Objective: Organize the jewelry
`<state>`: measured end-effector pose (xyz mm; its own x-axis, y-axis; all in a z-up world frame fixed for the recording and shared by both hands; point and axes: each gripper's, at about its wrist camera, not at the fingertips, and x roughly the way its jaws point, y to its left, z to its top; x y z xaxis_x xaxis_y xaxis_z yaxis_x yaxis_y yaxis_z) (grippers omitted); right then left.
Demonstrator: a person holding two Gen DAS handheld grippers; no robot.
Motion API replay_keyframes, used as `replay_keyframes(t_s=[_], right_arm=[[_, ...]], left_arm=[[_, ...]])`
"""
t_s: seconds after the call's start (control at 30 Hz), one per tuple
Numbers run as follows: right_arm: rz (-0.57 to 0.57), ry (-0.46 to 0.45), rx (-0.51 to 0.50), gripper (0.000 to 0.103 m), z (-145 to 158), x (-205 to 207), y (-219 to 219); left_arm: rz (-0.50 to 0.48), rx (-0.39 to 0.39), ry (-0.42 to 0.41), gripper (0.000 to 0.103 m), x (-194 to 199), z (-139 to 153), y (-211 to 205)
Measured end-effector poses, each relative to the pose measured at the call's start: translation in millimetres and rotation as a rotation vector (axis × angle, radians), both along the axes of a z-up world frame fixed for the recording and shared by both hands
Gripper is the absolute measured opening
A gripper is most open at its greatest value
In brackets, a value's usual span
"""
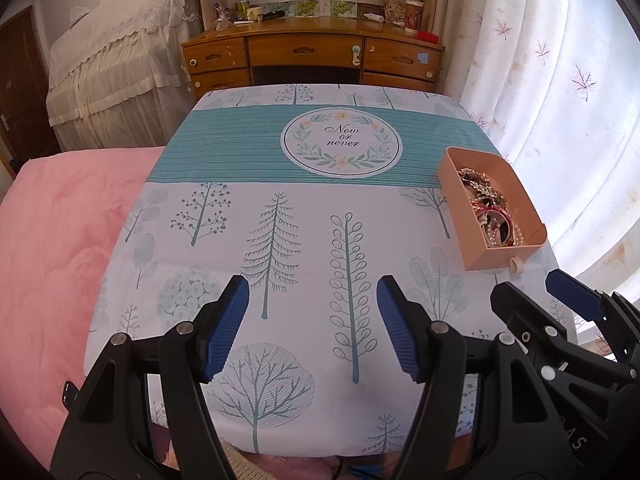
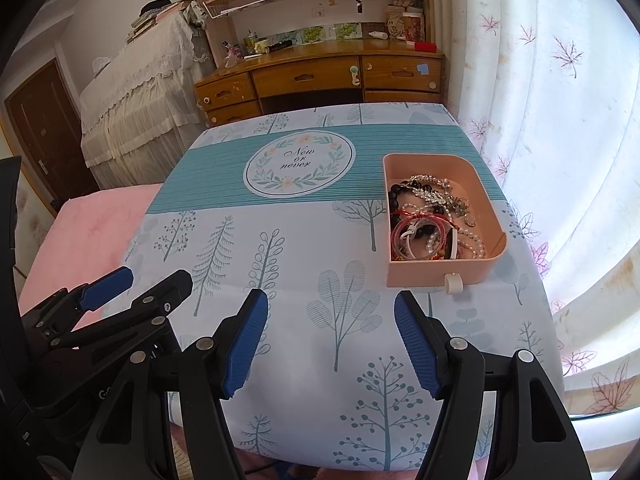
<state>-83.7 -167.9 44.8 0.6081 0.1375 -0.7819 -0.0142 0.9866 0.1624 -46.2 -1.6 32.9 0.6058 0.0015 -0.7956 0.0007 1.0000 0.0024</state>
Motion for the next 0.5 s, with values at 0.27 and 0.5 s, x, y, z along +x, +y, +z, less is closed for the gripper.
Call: replay_keyframes(t_s=[0.27,0.5], right_arm=[[0.003,0.004,-0.006,0.067,-2,2,1],[0.022,0.018,-0.019,0.067,-3,7,9]], left_arm=[[0.005,-0.011,0.005,0.064,0,-1,7],[0.019,-0.03,0.015,0.064,-1,-7,18]])
